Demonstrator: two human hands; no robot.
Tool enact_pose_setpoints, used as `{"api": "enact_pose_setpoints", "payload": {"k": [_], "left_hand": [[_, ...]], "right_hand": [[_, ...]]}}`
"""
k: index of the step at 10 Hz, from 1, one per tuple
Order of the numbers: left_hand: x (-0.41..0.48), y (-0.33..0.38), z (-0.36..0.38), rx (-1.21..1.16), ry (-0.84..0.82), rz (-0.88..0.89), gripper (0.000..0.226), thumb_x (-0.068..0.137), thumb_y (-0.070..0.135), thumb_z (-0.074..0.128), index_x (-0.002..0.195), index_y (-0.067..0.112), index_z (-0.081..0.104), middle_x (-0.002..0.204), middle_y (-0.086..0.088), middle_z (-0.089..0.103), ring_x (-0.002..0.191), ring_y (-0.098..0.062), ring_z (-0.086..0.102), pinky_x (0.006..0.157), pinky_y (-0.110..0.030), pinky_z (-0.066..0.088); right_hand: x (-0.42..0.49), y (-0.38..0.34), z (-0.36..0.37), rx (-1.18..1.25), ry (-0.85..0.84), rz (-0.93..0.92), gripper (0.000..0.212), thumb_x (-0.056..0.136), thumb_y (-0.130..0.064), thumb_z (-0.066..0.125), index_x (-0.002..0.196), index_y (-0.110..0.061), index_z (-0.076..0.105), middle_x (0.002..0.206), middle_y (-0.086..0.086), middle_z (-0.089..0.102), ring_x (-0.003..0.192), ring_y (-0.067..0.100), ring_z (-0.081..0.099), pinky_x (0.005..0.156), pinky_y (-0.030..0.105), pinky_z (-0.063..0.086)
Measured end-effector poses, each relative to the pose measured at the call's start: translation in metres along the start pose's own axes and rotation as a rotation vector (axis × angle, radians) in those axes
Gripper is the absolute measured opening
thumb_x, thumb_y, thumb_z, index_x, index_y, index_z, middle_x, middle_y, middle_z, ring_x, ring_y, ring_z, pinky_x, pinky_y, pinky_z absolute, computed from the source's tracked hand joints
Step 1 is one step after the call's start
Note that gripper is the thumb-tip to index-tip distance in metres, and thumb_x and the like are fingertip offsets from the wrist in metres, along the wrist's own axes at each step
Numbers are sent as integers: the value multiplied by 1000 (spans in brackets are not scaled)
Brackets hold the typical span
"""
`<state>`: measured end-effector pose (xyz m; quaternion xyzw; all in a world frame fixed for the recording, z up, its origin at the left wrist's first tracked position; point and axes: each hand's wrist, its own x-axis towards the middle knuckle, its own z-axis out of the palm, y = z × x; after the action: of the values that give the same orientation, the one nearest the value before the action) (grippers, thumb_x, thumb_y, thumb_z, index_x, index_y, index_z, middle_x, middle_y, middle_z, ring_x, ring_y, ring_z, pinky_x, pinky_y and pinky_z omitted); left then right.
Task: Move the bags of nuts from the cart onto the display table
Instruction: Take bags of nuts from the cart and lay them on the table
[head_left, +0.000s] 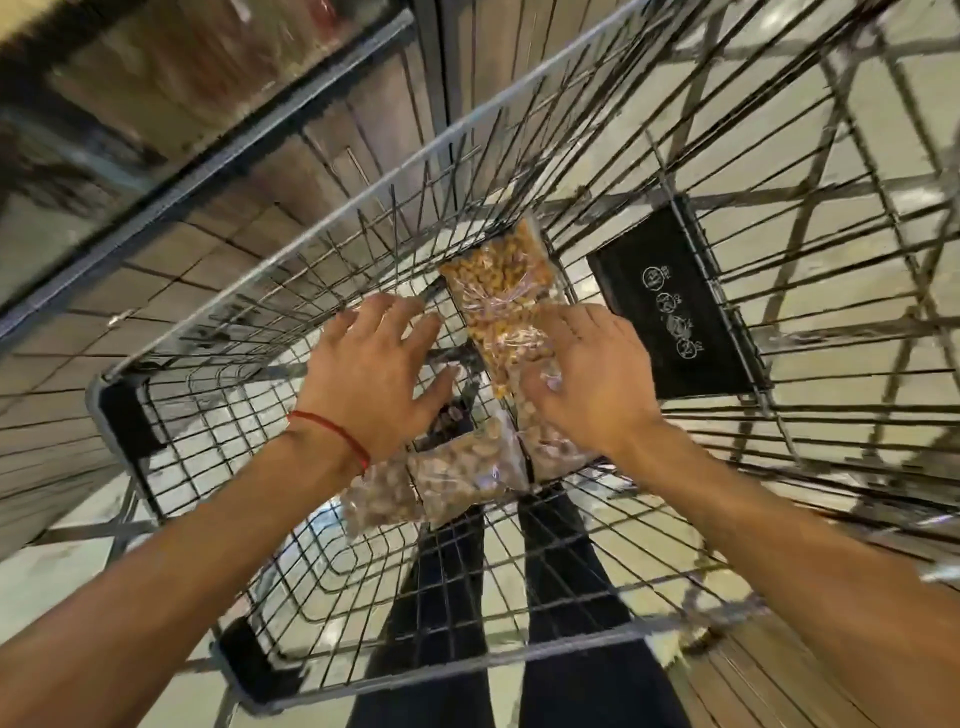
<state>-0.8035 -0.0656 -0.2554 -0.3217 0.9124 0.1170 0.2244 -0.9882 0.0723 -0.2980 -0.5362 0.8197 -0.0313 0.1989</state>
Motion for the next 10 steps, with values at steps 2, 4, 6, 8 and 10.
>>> {"api": "enact_pose_setpoints", "payload": {"k": [2, 4, 6, 8, 10], "left_hand": [[37, -4, 40, -7, -84, -30, 65, 102, 63, 29, 155, 25, 33, 159, -7, 37, 148, -28, 33, 119, -55, 32], [55, -7, 69, -68, -111, -74, 58, 101, 61, 37, 146, 25, 44, 147, -5, 50, 137, -29, 43, 108, -53, 43], [55, -7, 80, -107, -103, -151, 58, 100, 59, 43, 142, 21, 55, 145, -8, 56, 132, -31, 53, 102, -57, 49], [61, -7, 79, -152, -161, -198, 60, 102, 60, 39, 149, 23, 48, 146, -6, 53, 135, -30, 50, 101, -51, 51], [72, -3, 80, -234, -159, -181, 59, 104, 57, 34, 150, 23, 47, 148, -3, 51, 133, -26, 48, 105, -46, 46]], "right_hand": [[44, 13, 58, 478, -194, 244, 43, 97, -36, 69, 136, -19, 66, 138, 2, 66, 111, 20, 64, 94, 37, 55], [115, 45, 114, 832, -269, 678, 19, 101, -20, 54, 114, -11, 65, 111, 13, 67, 101, 29, 65, 97, 40, 55], [153, 50, 143, 1382, -143, 1002, 14, 96, -21, 60, 98, -13, 71, 86, 2, 67, 74, 13, 65, 68, 30, 52], [168, 38, 114, 1765, -293, 1013, 31, 91, -15, 72, 122, -15, 70, 112, 11, 78, 105, 31, 74, 90, 45, 64], [166, 46, 122, 1768, -236, 1152, 20, 95, -14, 76, 114, -22, 73, 111, 0, 63, 84, 13, 58, 58, 21, 52]]}}
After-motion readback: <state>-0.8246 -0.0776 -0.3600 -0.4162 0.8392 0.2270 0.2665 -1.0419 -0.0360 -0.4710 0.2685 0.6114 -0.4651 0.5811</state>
